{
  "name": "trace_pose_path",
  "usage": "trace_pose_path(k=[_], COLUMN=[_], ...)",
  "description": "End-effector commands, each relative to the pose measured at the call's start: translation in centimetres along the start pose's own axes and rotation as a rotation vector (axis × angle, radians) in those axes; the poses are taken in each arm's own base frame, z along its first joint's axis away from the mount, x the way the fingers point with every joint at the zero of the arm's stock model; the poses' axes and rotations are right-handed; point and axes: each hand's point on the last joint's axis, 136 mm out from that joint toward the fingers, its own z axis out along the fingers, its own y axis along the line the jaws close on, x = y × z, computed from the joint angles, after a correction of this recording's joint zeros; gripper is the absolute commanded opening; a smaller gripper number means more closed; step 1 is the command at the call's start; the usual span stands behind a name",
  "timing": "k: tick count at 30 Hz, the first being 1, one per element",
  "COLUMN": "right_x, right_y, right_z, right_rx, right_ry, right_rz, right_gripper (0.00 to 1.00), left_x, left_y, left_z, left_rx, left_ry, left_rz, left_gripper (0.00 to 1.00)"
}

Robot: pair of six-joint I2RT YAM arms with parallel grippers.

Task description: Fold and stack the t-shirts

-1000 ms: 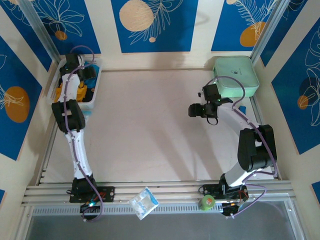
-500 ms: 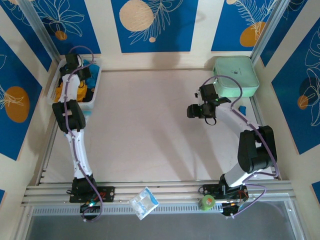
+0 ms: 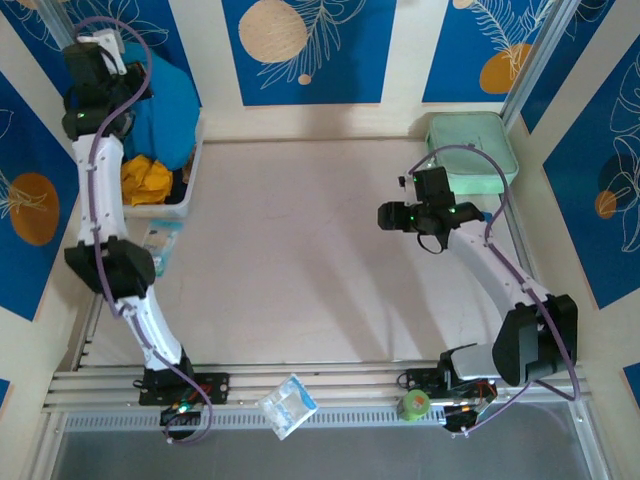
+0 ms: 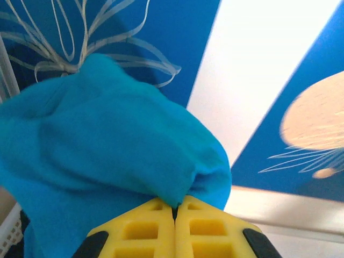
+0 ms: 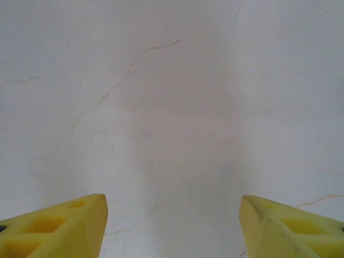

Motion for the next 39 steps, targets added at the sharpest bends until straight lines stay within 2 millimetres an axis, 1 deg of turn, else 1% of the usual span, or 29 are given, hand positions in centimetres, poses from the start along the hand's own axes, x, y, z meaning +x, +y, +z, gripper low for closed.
trace_pose_path(k=[1,2,5,8,10,14,17,19,21,24,25,26,27,29,30,31,32,33,34,36,39], right_x=[-0.1,-0.2,-0.4,-0.5,-0.5,-0.3,-0.1,0.1,0.3,0.6,0.8,0.9,1.0,1.3,1.3,1.4,1.5,1.5,1.5,1.5,1.7], right_y=[0.7,0.6,0.2,-0.4,-0.8,-1.4,-1.8,-2.2,-2.5,-3.0,-3.2,-3.4,-3.6,-4.0,-4.2,-4.4,-4.6,-4.7,-4.8,-4.7,-4.0], right_z=[-1.7,-2.1,-3.1,-4.0,-4.4,-4.7,-4.6,-4.5,-4.4,-4.2,-4.1,-4.1,-4.1,-4.1,-4.2,-4.3,-4.5,-4.6,-4.8,-5.1,-5.3], right_rx=[-0.041,-0.042,-0.047,-0.047,-0.046,-0.052,-0.053,-0.048,-0.047,-0.043,-0.039,-0.035,-0.030,-0.016,-0.011,-0.004,0.004,0.013,0.018,0.019,-0.001], right_ry=[-0.036,-0.047,-0.072,-0.089,-0.098,-0.108,-0.106,-0.102,-0.096,-0.082,-0.073,-0.066,-0.059,-0.043,-0.038,-0.031,-0.025,-0.020,-0.017,-0.006,0.018], right_rz=[0.018,0.024,0.048,0.078,0.097,0.136,0.158,0.174,0.193,0.224,0.234,0.245,0.253,0.272,0.281,0.290,0.297,0.302,0.305,0.309,0.317], right_gripper=[0.67,0.67,0.67,0.67,0.67,0.67,0.68,0.68,0.68,0.68,0.68,0.70,0.71,0.72,0.74,0.75,0.76,0.77,0.78,0.79,0.79], left_x=[2.3,2.4,3.5,5.6,7.7,12.6,16.5,19.1,22.1,27.9,30.2,32.4,34.2,37.9,39.1,39.9,40.4,40.4,40.2,39.0,36.6], left_y=[-3.2,-4.8,-9.4,-14.4,-17.7,-23.8,-27.6,-29.8,-31.4,-33.2,-33.9,-34.5,-35.1,-36.2,-36.7,-37.4,-38.0,-38.4,-38.7,-38.7,-37.2], left_z=[-1.0,-2.0,-4.8,-7.5,-9.0,-11.5,-13.1,-13.9,-14.1,-13.5,-13.3,-13.1,-12.9,-12.7,-12.7,-13.0,-13.3,-13.6,-13.9,-14.3,-14.8], left_rx=[0.084,0.111,0.194,0.271,0.320,0.429,0.491,0.529,0.549,0.565,0.574,0.584,0.590,0.600,0.605,0.615,0.625,0.632,0.636,0.632,0.569], left_ry=[0.073,0.079,0.108,0.149,0.190,0.276,0.332,0.363,0.401,0.486,0.524,0.562,0.593,0.664,0.683,0.694,0.696,0.690,0.679,0.655,0.613], left_rz=[-0.021,-0.015,0.016,0.079,0.125,0.202,0.255,0.278,0.302,0.315,0.313,0.308,0.306,0.301,0.301,0.305,0.312,0.316,0.320,0.312,0.318], left_gripper=[0.00,0.00,0.00,0.00,0.00,0.00,0.00,0.00,0.00,0.00,0.00,0.03,0.14,0.43,0.54,0.76,0.92,1.00,1.00,1.00,1.00])
